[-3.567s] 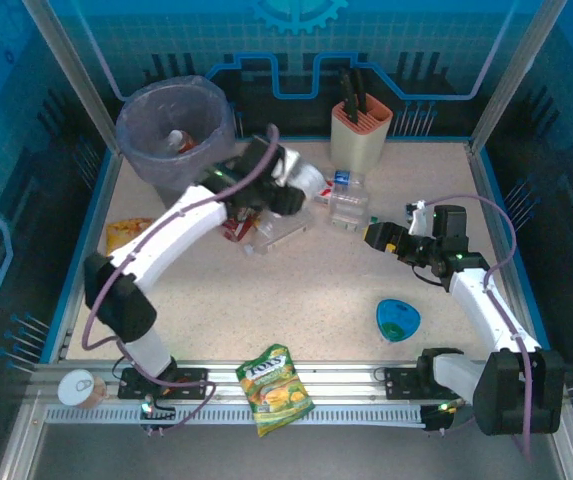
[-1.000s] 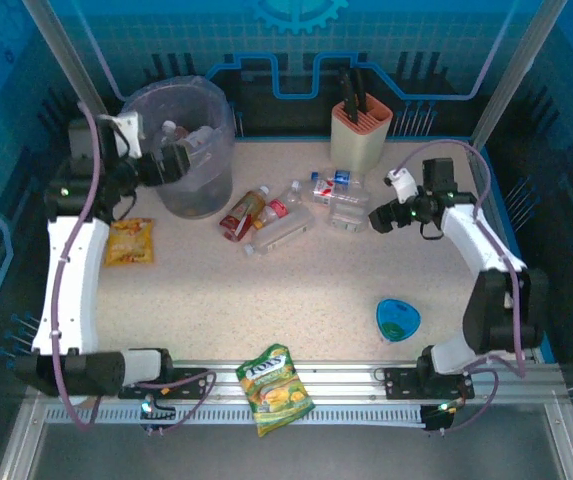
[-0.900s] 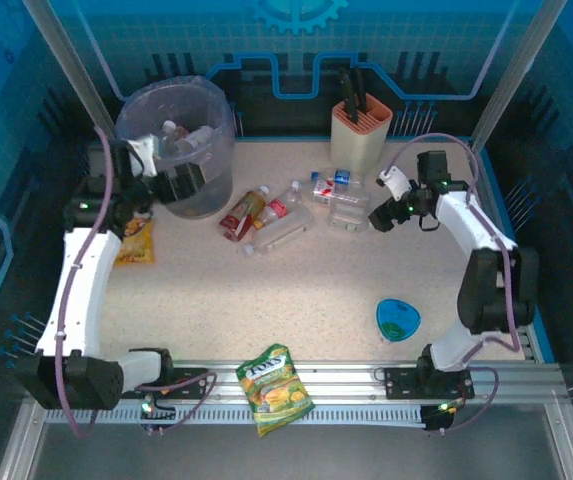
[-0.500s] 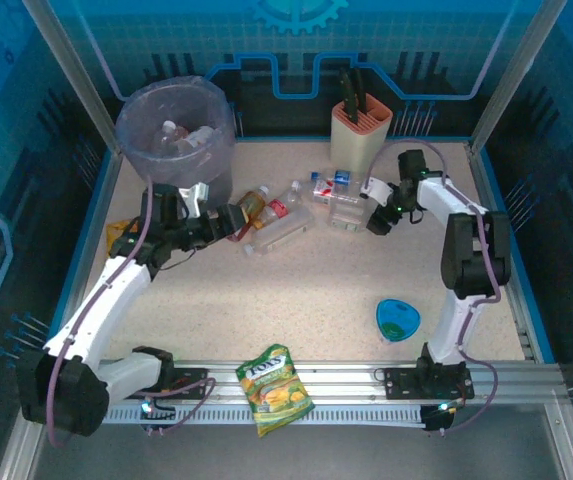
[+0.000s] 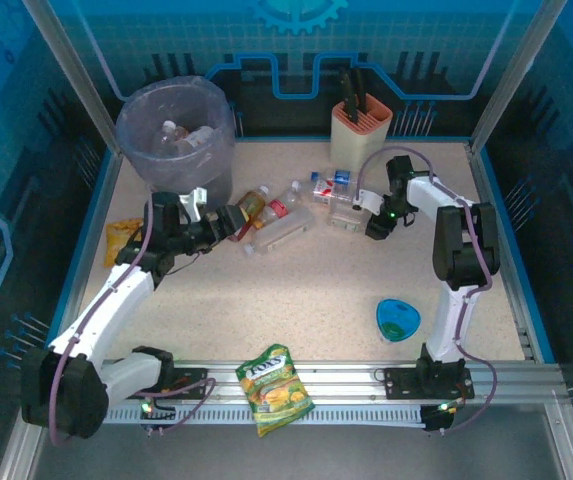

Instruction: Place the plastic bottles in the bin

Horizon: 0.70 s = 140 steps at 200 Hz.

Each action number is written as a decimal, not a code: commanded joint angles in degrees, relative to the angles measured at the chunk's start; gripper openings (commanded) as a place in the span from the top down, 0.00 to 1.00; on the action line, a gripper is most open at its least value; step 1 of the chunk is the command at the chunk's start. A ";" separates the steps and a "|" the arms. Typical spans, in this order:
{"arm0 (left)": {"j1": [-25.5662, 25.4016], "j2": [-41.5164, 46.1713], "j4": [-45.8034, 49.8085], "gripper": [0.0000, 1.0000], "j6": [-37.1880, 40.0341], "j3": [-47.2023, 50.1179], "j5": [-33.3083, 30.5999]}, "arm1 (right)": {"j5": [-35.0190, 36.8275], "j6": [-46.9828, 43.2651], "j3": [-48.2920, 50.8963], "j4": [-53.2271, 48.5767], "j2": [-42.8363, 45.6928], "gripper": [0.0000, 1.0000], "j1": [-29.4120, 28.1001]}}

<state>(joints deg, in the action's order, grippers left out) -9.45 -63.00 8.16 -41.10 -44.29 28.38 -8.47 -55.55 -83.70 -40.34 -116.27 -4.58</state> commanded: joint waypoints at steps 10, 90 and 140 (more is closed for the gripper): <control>-0.35 -0.56 -3.64 0.05 -2.61 2.17 1.37 | -1.40 0.33 -0.46 -4.41 3.25 0.58 -0.79; -1.88 -1.13 -31.37 0.01 -17.86 9.96 3.85 | 1.17 10.98 3.11 -10.27 15.16 0.73 -4.21; -11.00 -7.02 -51.73 0.01 -26.80 11.06 -5.46 | -0.08 34.56 12.93 1.30 29.19 0.73 -11.40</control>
<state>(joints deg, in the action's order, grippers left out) -16.73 -67.18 -27.81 -61.95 -32.60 27.57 -7.70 -36.60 -74.98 -44.97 -94.04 -11.66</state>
